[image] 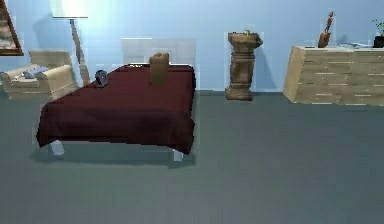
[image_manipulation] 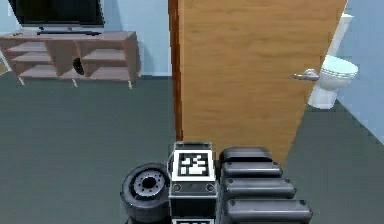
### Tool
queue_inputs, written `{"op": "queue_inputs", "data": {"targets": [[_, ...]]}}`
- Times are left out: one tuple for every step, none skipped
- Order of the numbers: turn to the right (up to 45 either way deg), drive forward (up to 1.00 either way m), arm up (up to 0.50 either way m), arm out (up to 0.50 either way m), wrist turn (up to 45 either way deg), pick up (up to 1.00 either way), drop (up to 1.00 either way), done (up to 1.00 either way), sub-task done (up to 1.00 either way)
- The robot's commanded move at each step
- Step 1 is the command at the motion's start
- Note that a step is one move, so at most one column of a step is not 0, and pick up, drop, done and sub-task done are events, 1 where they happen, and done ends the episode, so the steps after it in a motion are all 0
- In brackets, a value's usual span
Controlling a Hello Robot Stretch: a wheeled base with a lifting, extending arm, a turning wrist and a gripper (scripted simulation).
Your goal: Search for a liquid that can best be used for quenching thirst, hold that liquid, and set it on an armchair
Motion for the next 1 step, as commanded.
{"op": "queue_inputs", "data": {"targets": [[-3.0, 0.0, 0.0, 0.0, 0.0, 0.0, 0.0, 0.0, 0.0]]}}
